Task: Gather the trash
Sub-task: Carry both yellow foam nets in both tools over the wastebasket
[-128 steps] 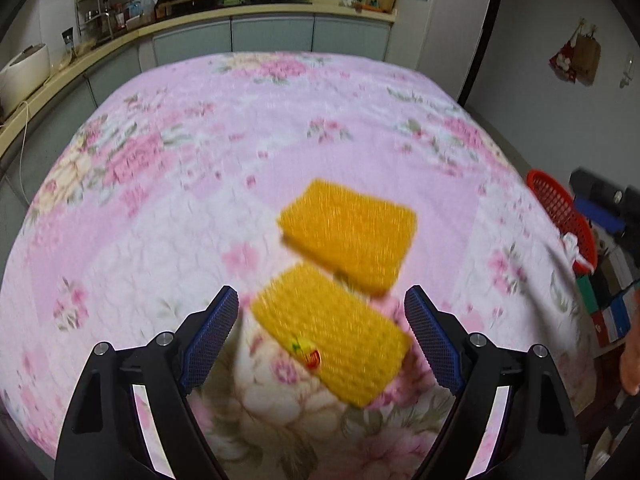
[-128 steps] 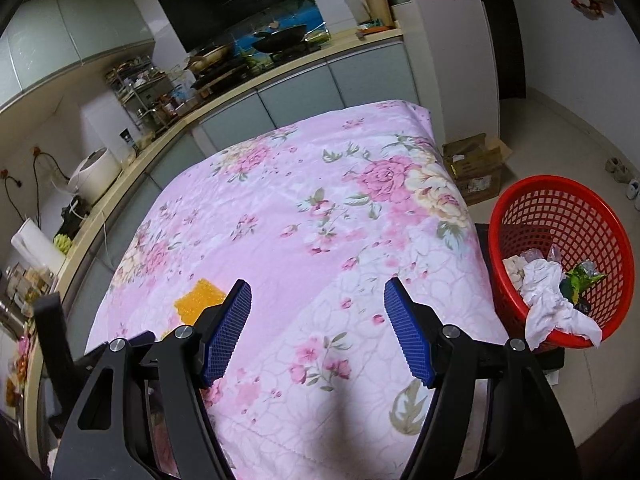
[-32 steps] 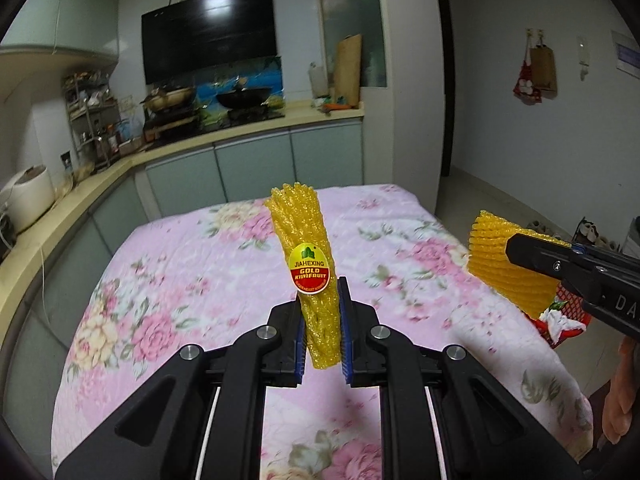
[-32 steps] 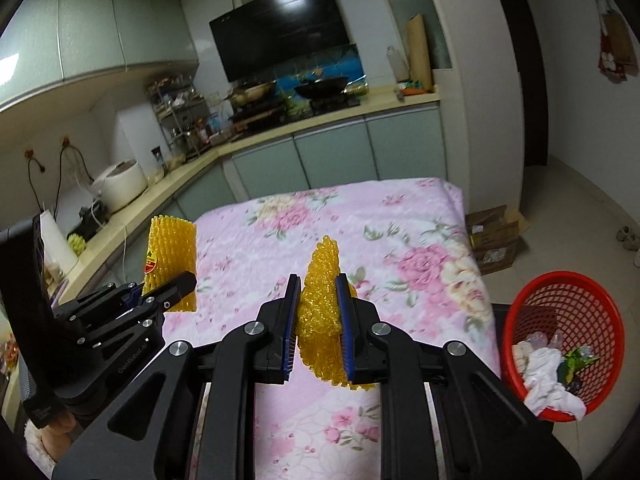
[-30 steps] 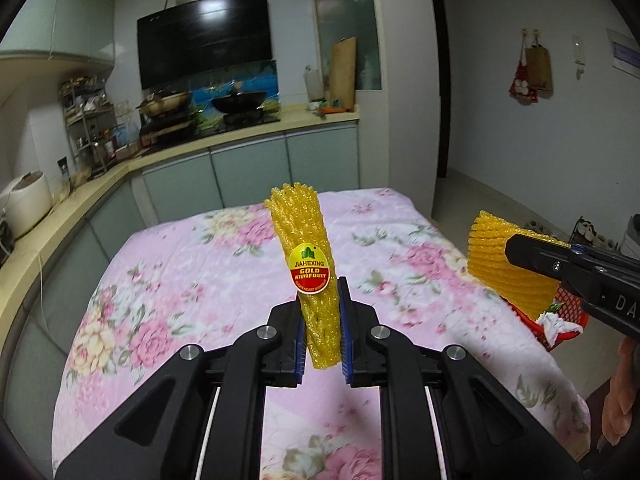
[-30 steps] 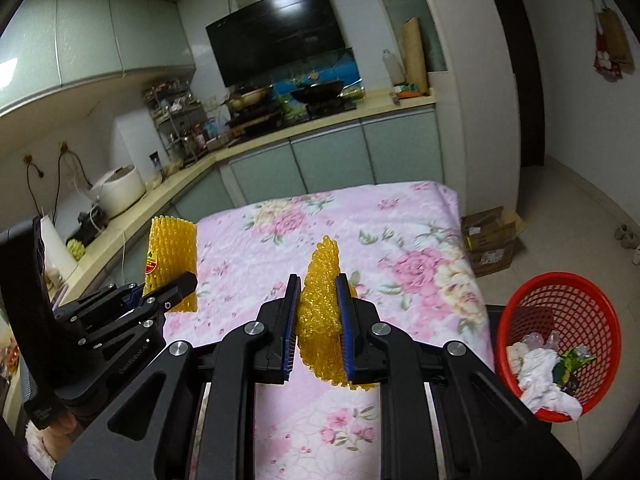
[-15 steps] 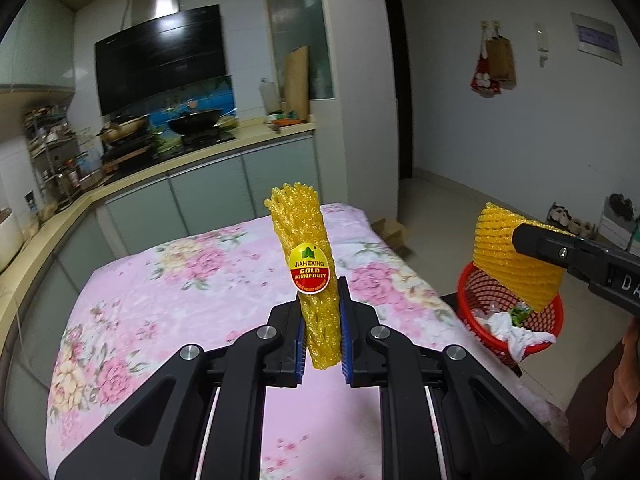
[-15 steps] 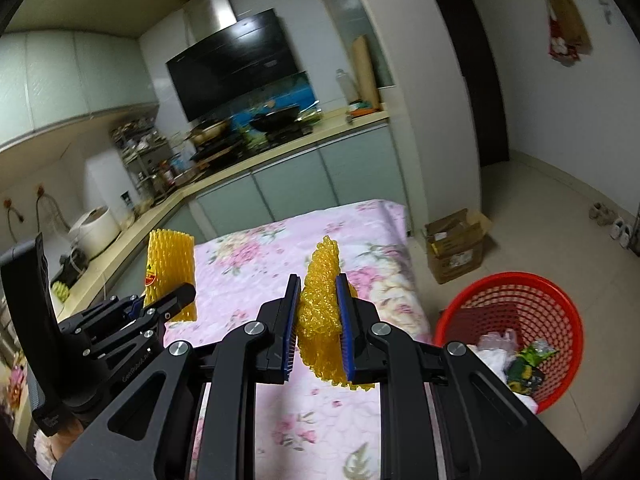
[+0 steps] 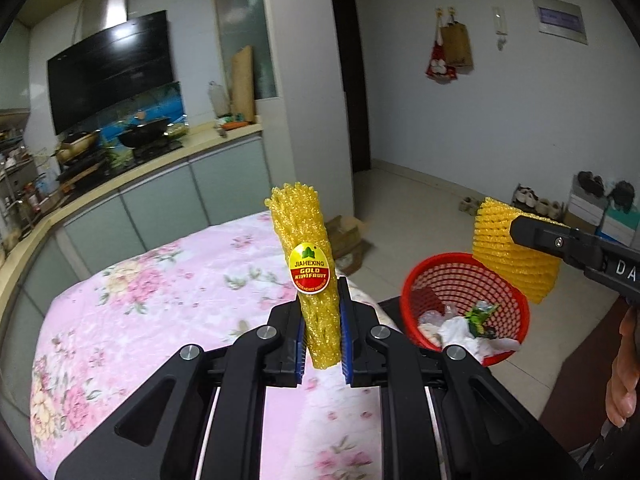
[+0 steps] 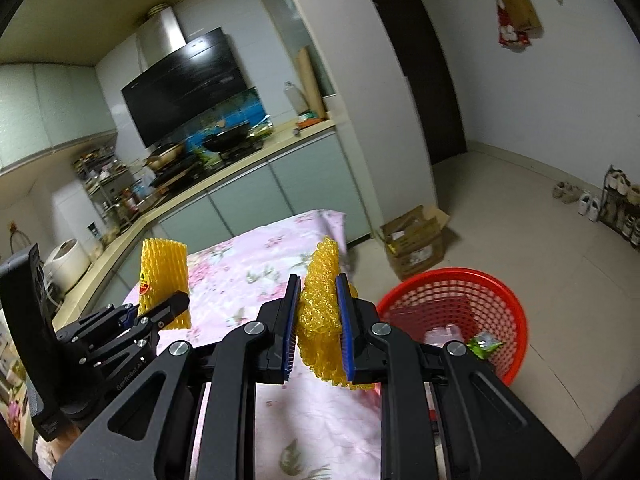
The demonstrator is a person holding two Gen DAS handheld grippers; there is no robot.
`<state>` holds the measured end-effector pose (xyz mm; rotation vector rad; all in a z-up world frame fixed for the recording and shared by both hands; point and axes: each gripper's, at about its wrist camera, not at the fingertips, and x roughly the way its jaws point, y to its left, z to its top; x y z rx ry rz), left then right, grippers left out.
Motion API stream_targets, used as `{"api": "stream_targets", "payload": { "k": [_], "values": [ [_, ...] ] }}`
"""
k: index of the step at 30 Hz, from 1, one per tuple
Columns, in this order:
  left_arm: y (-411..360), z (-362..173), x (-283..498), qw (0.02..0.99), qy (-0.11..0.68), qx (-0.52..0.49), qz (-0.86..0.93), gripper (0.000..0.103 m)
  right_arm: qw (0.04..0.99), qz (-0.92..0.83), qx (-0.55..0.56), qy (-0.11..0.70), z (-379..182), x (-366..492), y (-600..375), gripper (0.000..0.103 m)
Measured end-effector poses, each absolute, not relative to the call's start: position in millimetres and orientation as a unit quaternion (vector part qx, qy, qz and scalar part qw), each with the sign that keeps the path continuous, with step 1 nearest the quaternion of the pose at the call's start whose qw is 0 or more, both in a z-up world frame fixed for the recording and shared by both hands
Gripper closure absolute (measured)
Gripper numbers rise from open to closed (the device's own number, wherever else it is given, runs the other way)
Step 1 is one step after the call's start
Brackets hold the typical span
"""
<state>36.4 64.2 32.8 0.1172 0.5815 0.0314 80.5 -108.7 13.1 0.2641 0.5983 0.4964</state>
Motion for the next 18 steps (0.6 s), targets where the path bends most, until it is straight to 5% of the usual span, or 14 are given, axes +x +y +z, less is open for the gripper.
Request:
{"api": "stream_targets", "payload": {
  "k": [18],
  "values": [
    [-7, 4, 93, 0.938, 0.324, 0.090, -0.080, 0.091, 0.918, 0.164, 0.154, 0.325, -16, 106, -163, 0.085]
  ]
}}
